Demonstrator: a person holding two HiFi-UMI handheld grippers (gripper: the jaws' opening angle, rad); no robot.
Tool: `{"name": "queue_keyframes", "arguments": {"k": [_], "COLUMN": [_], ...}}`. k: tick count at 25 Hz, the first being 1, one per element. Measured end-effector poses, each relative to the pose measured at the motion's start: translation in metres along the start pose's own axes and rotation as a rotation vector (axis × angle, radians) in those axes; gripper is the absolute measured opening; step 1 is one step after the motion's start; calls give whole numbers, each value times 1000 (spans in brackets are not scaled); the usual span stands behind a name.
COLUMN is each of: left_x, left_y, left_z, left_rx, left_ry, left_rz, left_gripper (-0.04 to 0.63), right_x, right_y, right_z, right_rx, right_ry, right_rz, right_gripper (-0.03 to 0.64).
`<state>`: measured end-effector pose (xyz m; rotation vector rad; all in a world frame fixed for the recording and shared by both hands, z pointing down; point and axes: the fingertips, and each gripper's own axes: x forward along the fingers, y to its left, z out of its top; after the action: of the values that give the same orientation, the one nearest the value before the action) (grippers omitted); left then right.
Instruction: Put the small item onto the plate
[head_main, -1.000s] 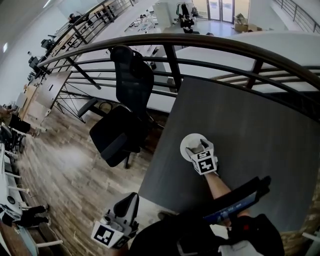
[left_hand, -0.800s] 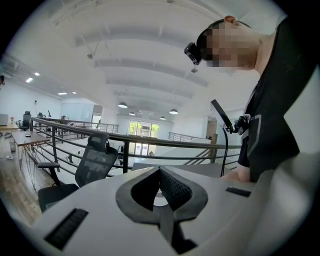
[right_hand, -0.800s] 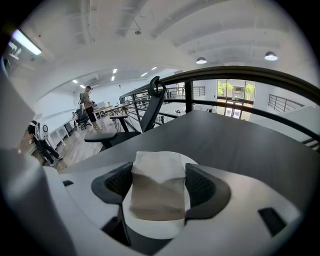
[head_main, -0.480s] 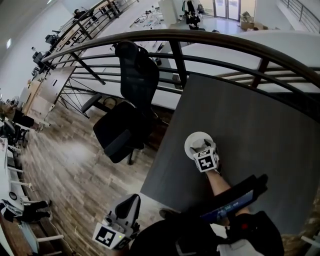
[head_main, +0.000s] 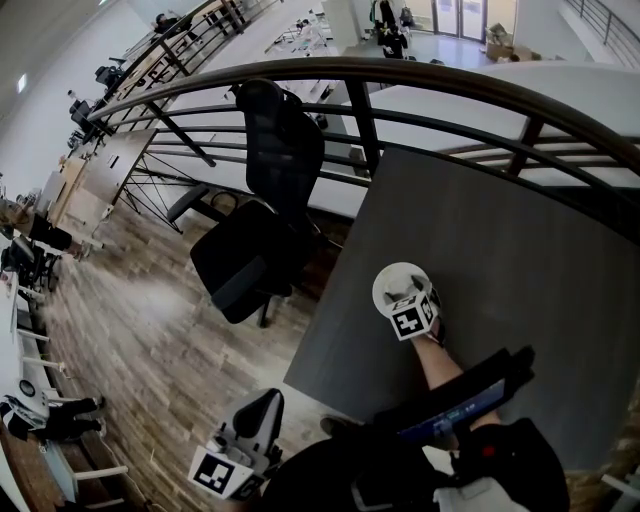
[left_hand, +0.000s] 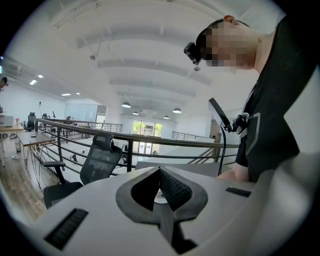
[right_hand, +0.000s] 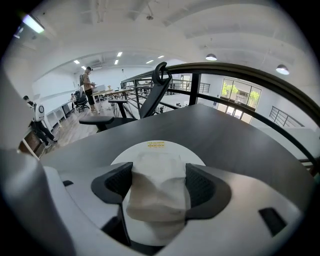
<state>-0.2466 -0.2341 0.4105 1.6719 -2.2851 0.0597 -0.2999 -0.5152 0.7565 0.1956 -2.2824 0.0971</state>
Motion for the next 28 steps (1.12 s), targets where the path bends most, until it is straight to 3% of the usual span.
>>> {"name": "queue_keyframes", "arguments": {"k": [16, 18, 28], "left_x": [-9, -8, -6], "left_y": [-1, 0, -8], "left_z": [2, 3, -4], "left_rx": [36, 42, 58], "left_ry": [-6, -6, -28], "left_rz": [-11, -12, -75], "left_gripper": [3, 3, 3], "right_x": [8, 5, -42], "right_y": [4, 4, 14], "right_z": [-5, -3, 39], "right_rx": [11, 29, 59], "right_ry": [34, 38, -155], "right_rz": [56, 66, 86], "right_gripper": [333, 359, 367]}}
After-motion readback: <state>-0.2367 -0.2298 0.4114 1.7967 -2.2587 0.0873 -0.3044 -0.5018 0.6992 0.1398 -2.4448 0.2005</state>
